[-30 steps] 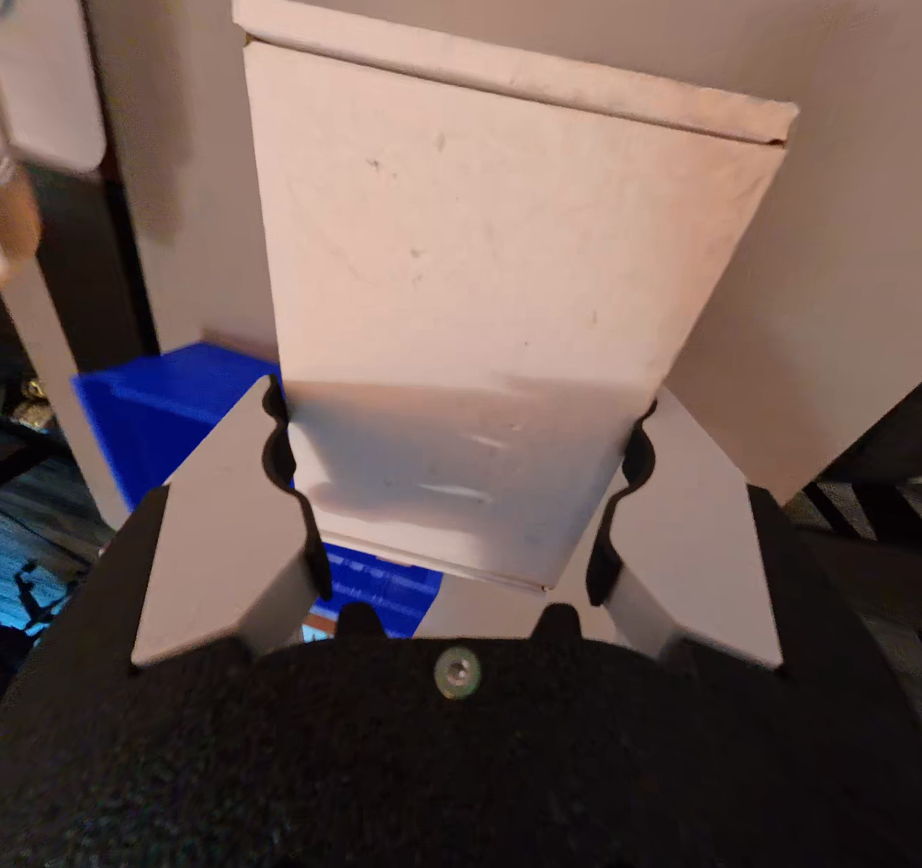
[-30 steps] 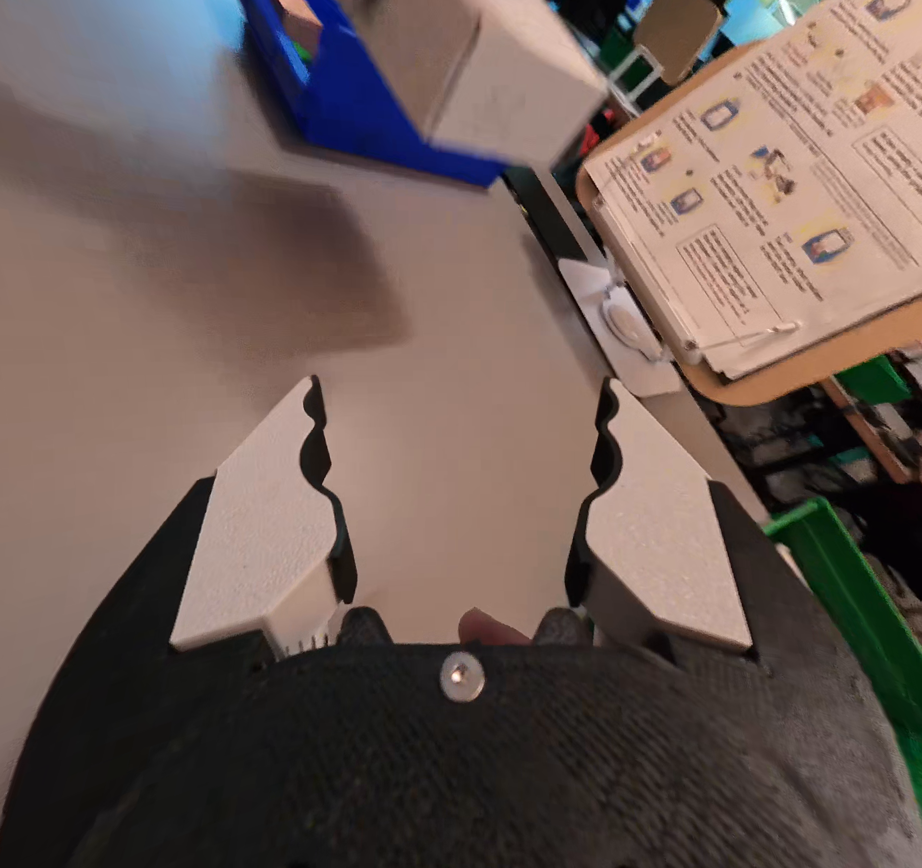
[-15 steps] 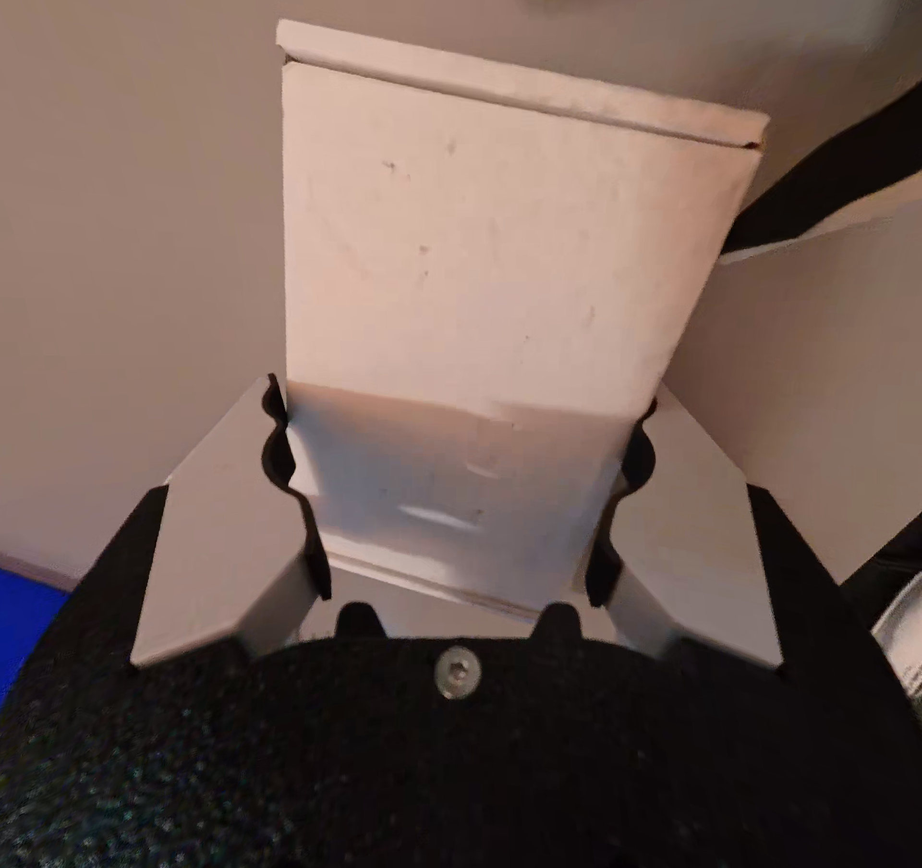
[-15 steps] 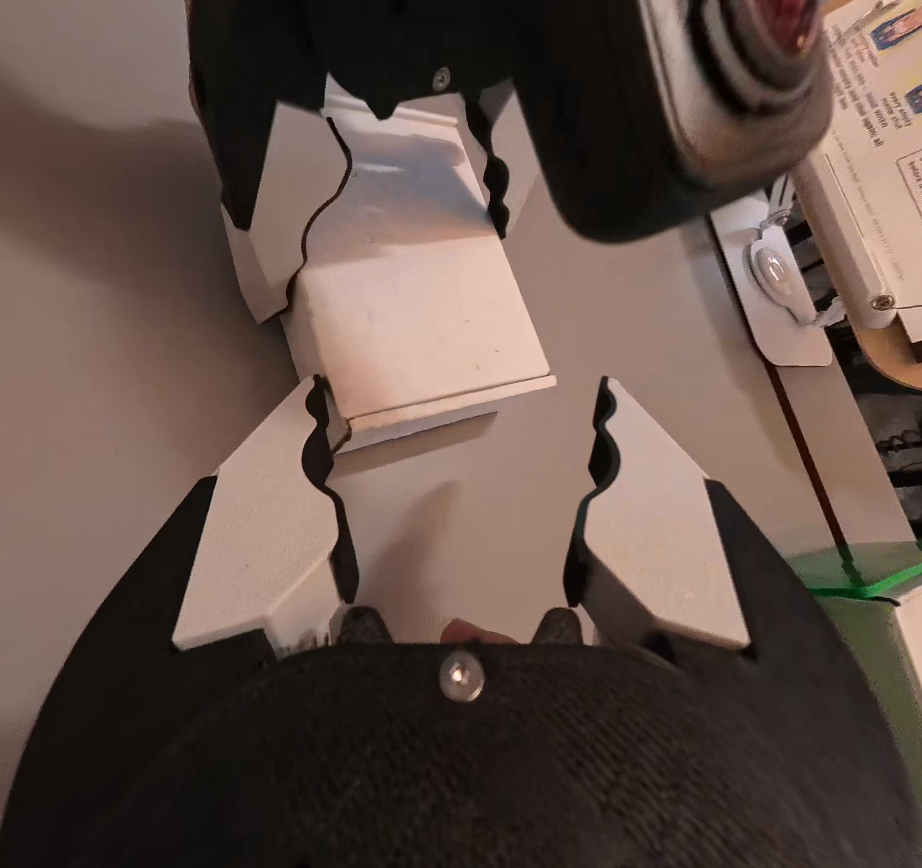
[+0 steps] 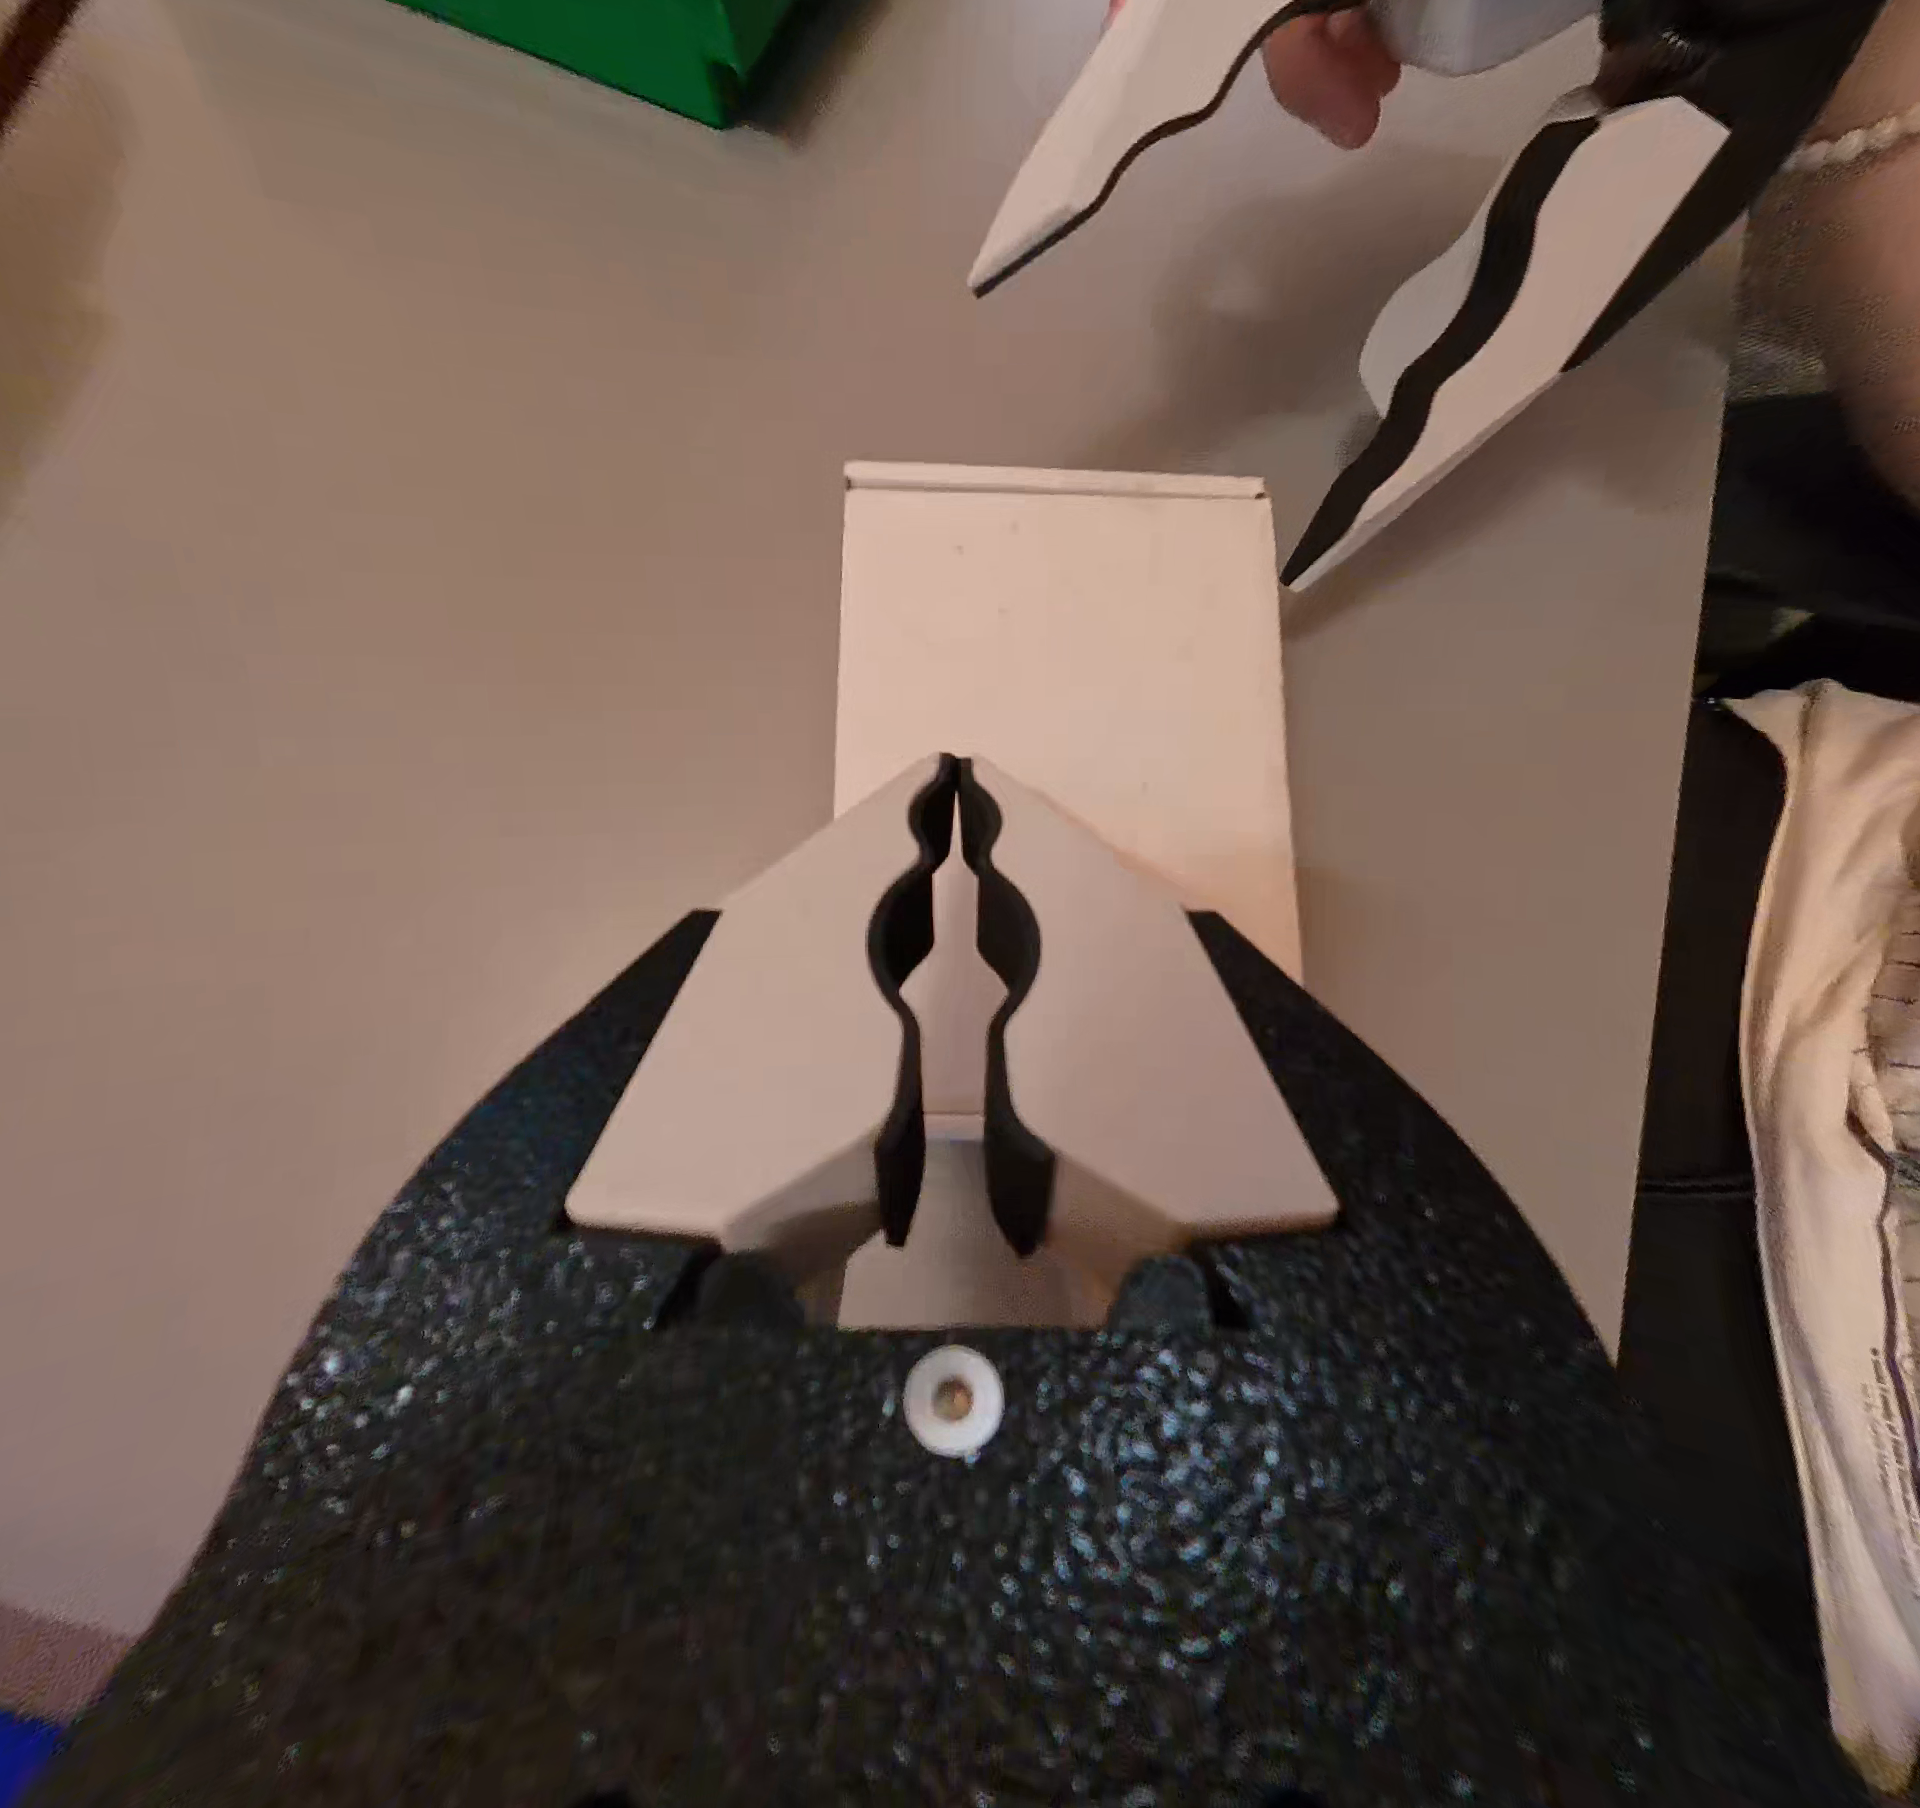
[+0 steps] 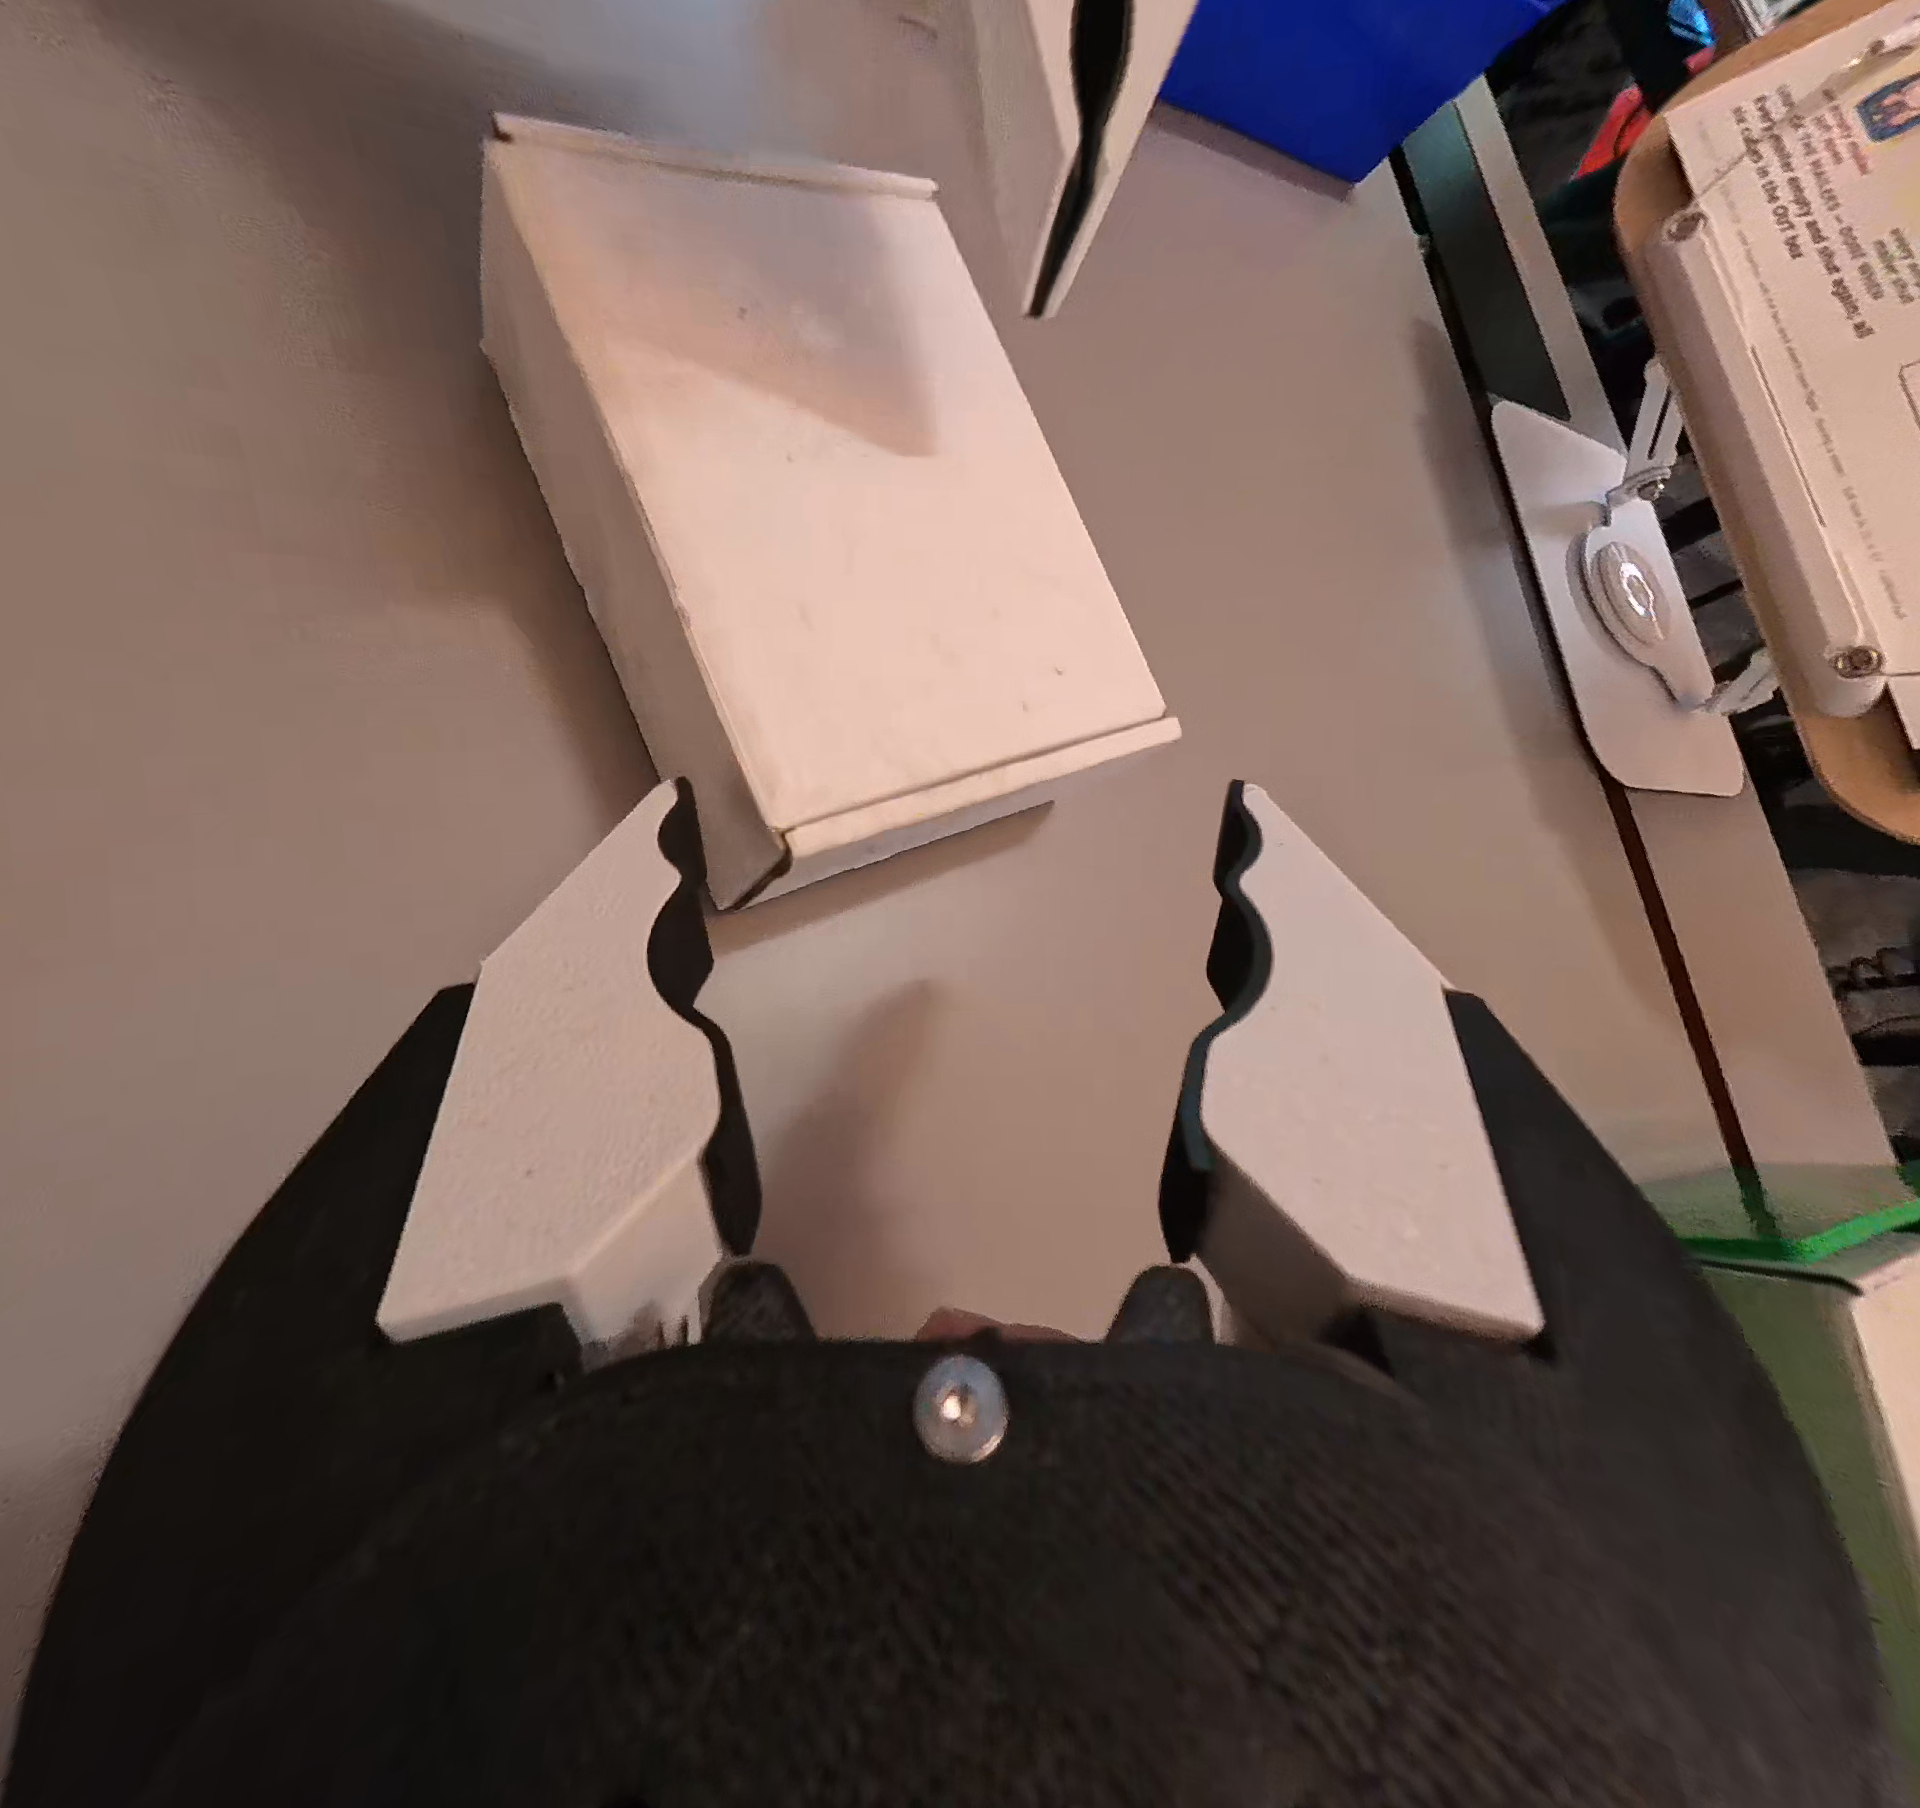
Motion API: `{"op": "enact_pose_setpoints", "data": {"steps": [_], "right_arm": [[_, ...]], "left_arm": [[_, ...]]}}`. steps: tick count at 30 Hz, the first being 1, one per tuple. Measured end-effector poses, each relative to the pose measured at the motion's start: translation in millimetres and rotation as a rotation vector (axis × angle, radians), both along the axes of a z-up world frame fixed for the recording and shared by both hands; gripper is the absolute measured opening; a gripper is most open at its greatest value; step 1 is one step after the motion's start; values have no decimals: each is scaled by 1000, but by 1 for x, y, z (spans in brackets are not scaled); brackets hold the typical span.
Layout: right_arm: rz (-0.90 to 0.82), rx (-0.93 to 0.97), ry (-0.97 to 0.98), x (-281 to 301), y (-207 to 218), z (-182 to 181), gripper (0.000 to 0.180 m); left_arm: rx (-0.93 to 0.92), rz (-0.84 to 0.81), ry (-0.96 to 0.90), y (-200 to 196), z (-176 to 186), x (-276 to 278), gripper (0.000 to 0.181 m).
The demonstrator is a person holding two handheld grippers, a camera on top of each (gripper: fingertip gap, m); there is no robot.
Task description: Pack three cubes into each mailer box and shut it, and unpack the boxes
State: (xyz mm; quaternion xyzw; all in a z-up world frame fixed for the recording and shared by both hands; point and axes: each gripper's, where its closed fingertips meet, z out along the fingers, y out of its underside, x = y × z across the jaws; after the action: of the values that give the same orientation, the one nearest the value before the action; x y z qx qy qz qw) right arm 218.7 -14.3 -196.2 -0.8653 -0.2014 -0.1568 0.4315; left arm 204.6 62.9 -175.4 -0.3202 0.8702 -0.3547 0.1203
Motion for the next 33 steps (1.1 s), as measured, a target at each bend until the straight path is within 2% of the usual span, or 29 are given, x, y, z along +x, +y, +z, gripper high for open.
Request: {"op": "enact_pose_setpoints", "data": {"steps": [5, 10, 15, 22, 26, 27, 29, 30, 31, 33], "right_arm": [[42, -19, -130, -9, 8, 6, 96], [54, -41, -231, -17, 14, 13, 97], [78, -152, -292, -27, 17, 1, 104], [78, -258, -419, -18, 25, -22, 104], [87, -265, -614, -2, 36, -24, 94], [117, -288, -639, -3, 35, -27, 75], [116, -283, -645, -1, 37, -28, 73], [112, -268, -617, -2, 38, -27, 72], [105, -249, -592, -2, 39, -25, 71], [101, -225, -565, -2, 38, -22, 69]], "left_arm": [[-61, 72, 5, 13, -25, 14, 0], [-145, 124, 35, 15, -29, 20, 0], [-149, 132, 35, 19, -29, 25, 0], [-175, 165, 76, 25, -30, 29, 0], [-203, 188, 95, 28, -32, 31, 0], [-207, 201, 95, 30, -32, 32, 0], [-226, 194, 40, 32, -27, 32, 0], [-248, 195, -25, 34, -20, 33, 16], [-277, 197, -91, 36, -12, 32, 43], [-312, 187, -218, 45, 5, 20, 65]]}}
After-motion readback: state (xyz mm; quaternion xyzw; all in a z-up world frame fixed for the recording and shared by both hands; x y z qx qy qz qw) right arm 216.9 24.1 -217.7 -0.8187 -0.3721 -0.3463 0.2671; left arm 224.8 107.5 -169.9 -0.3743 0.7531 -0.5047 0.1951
